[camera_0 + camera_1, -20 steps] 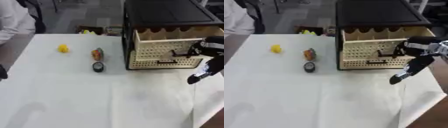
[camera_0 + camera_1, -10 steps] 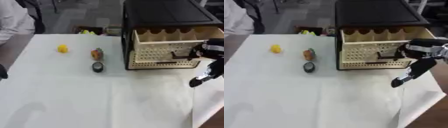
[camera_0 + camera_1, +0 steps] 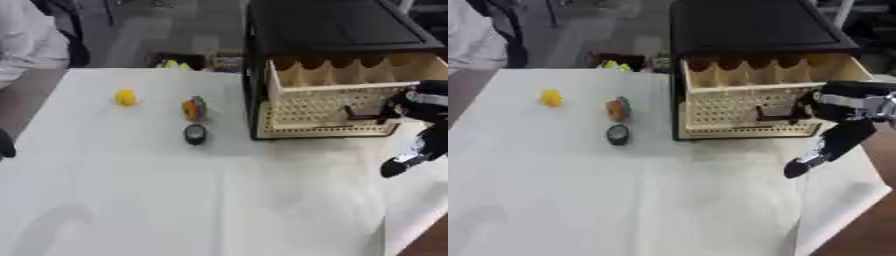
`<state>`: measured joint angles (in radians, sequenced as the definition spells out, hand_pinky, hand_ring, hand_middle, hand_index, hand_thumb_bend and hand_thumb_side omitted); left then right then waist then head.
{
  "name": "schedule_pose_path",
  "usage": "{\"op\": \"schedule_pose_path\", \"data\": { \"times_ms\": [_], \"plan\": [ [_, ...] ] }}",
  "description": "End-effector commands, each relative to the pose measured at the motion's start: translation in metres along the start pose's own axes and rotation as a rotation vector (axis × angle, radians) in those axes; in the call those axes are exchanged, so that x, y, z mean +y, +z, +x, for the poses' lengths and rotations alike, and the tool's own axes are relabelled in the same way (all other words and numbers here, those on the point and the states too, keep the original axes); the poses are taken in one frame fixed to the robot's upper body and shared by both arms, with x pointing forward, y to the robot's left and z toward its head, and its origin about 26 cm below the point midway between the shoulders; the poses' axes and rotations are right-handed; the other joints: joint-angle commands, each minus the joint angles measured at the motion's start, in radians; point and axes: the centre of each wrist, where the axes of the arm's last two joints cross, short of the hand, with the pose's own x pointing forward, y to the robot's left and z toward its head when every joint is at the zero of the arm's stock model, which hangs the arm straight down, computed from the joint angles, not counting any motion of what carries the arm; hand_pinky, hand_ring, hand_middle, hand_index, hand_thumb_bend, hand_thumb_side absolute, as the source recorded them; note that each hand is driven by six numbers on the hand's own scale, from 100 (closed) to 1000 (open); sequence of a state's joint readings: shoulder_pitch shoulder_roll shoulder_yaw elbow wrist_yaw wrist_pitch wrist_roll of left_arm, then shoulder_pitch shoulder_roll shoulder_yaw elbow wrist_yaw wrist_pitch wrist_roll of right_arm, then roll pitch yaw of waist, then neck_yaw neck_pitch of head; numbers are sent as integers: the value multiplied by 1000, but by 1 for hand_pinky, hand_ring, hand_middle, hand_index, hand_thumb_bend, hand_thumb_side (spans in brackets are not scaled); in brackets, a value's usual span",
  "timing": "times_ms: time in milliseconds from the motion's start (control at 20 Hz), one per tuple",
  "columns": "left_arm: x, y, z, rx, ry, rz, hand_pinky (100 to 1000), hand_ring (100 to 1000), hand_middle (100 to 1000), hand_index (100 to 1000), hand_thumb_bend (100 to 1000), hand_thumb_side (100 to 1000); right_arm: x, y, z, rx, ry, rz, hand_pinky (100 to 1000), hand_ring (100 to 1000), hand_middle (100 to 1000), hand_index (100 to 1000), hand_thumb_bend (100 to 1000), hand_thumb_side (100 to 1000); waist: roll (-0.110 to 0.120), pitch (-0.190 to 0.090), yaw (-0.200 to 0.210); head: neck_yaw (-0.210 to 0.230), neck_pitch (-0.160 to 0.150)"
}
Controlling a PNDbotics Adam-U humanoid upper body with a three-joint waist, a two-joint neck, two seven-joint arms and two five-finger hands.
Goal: Pick up objects from table and place into drawer.
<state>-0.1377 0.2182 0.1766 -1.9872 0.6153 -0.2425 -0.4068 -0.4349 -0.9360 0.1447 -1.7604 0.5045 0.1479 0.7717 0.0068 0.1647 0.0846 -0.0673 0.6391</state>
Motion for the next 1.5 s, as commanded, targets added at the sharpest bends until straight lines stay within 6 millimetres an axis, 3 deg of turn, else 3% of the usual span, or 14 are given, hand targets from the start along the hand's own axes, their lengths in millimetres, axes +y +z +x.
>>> {"op": "schedule_pose_path", "data": {
  "times_ms": [50,1500],
  "plan": [
    [3,-4,7,-10,-29,-12,398,492,507,714,100,978,-10,10,-4,22,19,-22,100,100,100,724,1000,596,0,-16,-3,2,-12],
    [5,-4,8,-5,-37,-6,399,491,506,714,100,980,-7,24,8,-28,21,-52,100,100,100,708,1000,583,-8,-17,-10,10,-14]
  ]
}}
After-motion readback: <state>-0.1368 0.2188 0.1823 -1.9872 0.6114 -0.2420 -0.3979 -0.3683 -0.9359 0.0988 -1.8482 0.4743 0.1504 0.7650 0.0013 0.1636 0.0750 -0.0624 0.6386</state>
